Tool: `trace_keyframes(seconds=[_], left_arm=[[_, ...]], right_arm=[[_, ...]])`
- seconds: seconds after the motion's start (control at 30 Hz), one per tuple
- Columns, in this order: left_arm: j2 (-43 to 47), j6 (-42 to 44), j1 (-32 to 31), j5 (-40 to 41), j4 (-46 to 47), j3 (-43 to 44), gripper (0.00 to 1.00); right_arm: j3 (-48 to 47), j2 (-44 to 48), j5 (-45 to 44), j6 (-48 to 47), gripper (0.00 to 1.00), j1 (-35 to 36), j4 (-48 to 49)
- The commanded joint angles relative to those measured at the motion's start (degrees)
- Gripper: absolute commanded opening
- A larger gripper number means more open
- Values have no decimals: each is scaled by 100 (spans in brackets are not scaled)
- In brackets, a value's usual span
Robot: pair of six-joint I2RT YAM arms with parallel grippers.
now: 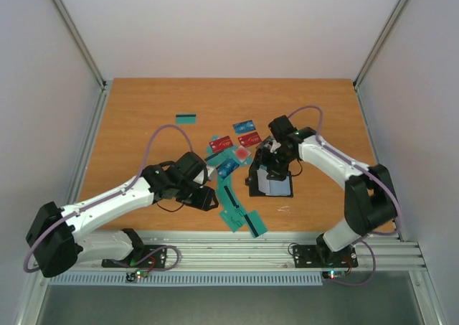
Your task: Put the credit cards into the card holder
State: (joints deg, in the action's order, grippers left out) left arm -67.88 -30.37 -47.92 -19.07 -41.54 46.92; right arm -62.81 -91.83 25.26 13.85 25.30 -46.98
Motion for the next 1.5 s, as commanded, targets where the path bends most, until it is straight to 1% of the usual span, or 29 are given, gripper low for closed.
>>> trace_keyframes(seconds=[0.0, 0.17, 0.3, 0.47, 0.63, 0.73, 0.9, 1.13, 1.47], left_arm=[[-197, 135, -185, -318, 224, 210, 41], [-495, 326, -258, -614, 576, 268, 38], [-1009, 388, -336, -811, 903, 432, 34], [-1905, 443, -408, -979, 1123, 853, 23], [-2570, 574, -454, -1092, 974, 1372, 20], [-2891, 643, -456, -1162, 923, 1592, 17], [-3503, 737, -575, -1308, 694, 2090, 15], [-4015, 606, -639, -1397, 771, 2331, 14], [-4321, 572, -670, -1465, 933, 2124, 14]], right_arm=[[270, 758, -281, 98, 74, 45, -583], [1006, 1724, -720, 755, 72, 45, -1104], [1721, 2622, -565, 1347, 70, 57, -1205], [2603, 3509, -129, 2055, 68, 328, -835], [3282, 4143, -102, 2772, 68, 860, -513], [3658, 4475, -67, 3055, 69, 1032, -140], [4157, 4641, 256, 3183, 69, 1109, 589], [4394, 4396, 527, 3202, 68, 1260, 1155], [4747, 3806, 788, 3341, 65, 1647, 2315]])
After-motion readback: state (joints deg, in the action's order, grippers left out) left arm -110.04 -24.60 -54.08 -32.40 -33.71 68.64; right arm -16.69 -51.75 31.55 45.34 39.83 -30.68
